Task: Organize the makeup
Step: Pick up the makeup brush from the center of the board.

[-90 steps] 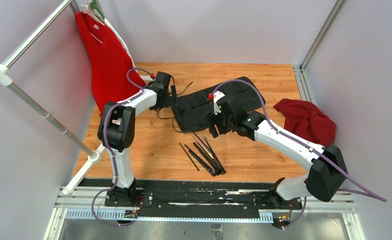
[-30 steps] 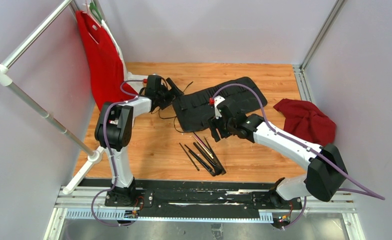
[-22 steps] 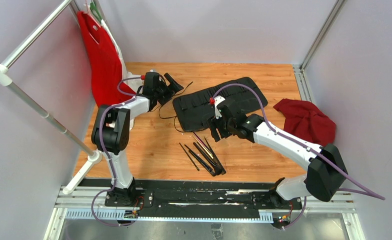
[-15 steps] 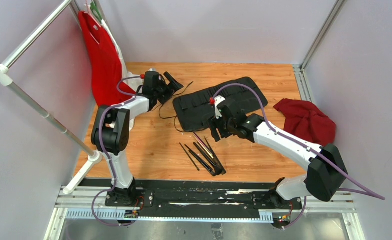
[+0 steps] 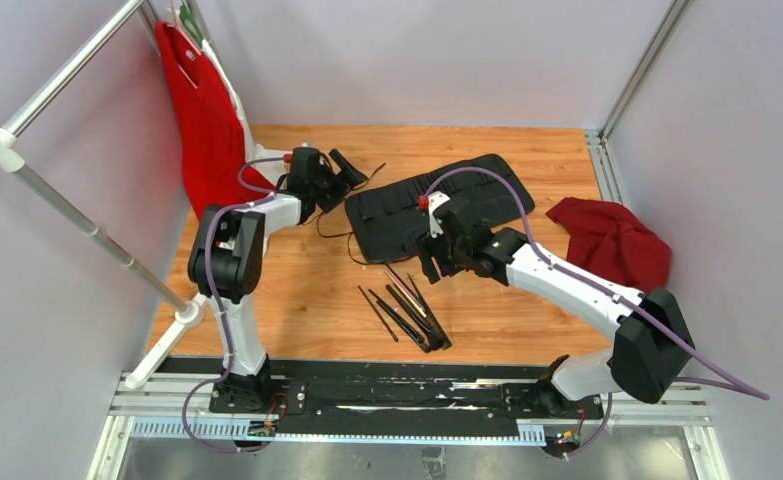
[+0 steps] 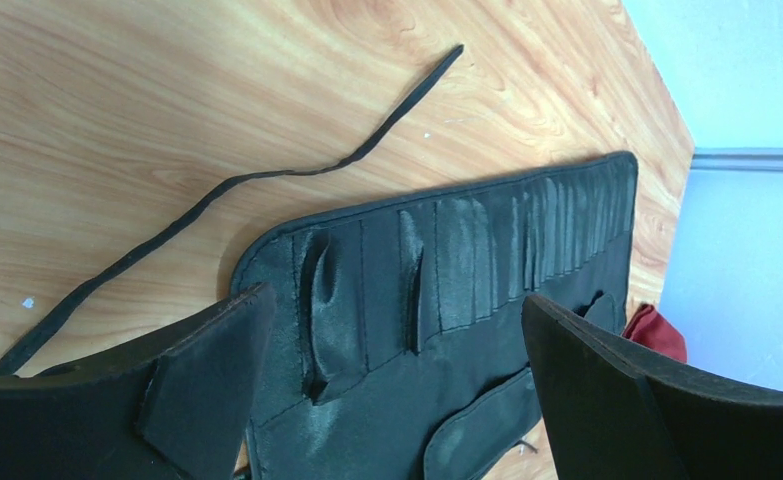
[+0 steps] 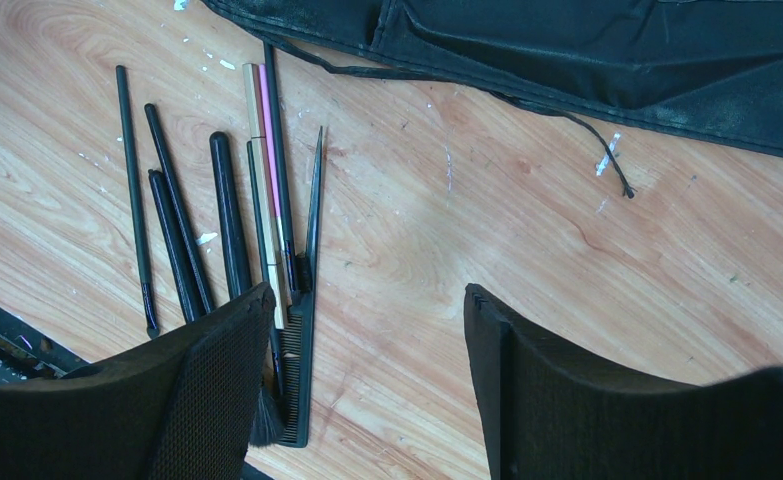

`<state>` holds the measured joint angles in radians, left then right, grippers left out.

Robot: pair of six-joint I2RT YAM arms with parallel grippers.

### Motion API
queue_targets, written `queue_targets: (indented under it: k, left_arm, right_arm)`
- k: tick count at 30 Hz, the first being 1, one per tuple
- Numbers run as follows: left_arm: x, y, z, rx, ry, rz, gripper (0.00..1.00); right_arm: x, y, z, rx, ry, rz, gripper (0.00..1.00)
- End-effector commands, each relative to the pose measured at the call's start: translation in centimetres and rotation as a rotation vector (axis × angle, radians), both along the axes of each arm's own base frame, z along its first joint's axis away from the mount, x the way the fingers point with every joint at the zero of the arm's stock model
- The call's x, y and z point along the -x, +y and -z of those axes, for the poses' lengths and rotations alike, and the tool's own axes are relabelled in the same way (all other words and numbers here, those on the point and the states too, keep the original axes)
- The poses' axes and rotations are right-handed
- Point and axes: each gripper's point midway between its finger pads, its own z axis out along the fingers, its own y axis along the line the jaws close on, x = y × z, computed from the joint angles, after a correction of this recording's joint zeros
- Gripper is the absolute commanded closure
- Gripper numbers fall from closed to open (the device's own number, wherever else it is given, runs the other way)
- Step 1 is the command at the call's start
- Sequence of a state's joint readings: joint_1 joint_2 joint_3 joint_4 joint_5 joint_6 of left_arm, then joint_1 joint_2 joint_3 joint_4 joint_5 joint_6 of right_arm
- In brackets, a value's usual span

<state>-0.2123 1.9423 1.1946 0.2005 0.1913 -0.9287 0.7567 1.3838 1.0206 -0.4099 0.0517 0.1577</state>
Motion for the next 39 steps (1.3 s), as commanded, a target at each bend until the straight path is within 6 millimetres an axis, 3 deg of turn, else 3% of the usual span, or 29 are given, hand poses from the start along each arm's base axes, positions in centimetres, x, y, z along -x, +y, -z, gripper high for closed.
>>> queue_targets:
  k: [1,12,30,35,39]
  left_arm:
    - [-0.7,-0.2,0.4,0.021,-0.01,0.014,0.02]
    - [-0.7,-0.7,1.3,0.039,-0.003,0.036,0.02]
    - [0.4,-0.1,5.2,0.005,0.092,0.018,0.02]
    - [1.1,0.6,5.4,-0.029,0.116,0.004,0.02]
    - [1.5,1.1,5.5,-0.053,0.128,-0.004,0.02]
  right_arm:
    - [0.1,-0.8,-0.2,0.001,0.006,0.026,0.31]
    - [0.1,-0.9,0.1,0.007,0.011,0.032,0.31]
    - [0.4,-1.2,0.4,0.011,0.018,0.039,0.31]
    - [0.9,-1.1,0.9,0.006,0.042,0.025,0.31]
    - [2.2,-0.7,1.7,-0.013,0.092,-0.007,0.38]
